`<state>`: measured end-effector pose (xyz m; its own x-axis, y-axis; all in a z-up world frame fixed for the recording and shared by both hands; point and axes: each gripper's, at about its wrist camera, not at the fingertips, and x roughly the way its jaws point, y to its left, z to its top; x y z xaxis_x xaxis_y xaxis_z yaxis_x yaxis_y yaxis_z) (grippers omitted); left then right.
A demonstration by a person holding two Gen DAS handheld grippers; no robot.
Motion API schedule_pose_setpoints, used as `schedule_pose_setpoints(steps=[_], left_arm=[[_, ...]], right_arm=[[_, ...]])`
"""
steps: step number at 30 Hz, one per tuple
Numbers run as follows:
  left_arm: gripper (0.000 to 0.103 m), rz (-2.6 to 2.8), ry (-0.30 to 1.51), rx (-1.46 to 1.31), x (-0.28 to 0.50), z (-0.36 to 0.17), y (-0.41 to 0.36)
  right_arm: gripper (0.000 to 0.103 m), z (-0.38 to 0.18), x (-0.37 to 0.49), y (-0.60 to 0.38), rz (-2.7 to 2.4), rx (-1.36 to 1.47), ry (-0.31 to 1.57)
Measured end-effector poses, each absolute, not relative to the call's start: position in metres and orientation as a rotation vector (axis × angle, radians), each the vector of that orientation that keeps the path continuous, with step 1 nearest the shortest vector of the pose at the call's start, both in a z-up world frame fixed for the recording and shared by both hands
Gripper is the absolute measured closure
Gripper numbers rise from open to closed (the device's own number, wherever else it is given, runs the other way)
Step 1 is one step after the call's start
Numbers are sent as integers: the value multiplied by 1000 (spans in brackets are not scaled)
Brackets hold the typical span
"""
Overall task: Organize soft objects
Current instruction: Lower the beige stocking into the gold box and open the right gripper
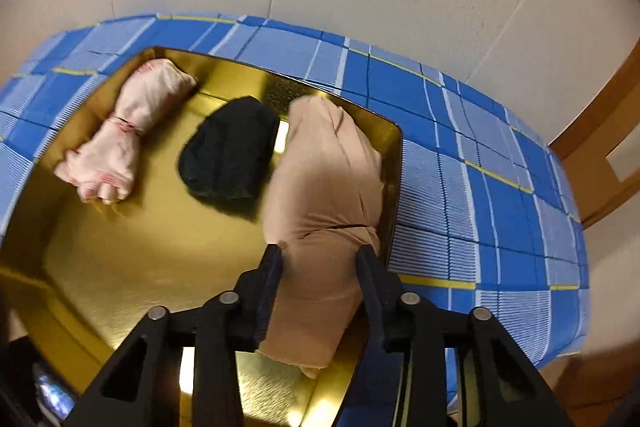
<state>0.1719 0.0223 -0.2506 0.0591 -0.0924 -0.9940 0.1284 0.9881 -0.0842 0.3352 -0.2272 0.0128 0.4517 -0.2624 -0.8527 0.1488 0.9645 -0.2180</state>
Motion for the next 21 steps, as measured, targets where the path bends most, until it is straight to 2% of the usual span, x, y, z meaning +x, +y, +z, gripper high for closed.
schedule_pose_setpoints(steps=[9, 11, 13, 21], left_arm=[[58, -172, 1489, 44, 171, -248, 19], [58, -171, 1489, 43, 172, -249, 19], [58, -168, 1488, 48, 172, -249, 19], [58, -167, 1485, 70, 171, -250, 14]], right_arm=[[64, 8, 360, -235, -287, -156, 1039], [62, 7, 362, -235, -273, -171, 1031], [51, 5, 364, -235, -255, -176, 1043], [47, 23, 329, -250, -164, -2, 962]])
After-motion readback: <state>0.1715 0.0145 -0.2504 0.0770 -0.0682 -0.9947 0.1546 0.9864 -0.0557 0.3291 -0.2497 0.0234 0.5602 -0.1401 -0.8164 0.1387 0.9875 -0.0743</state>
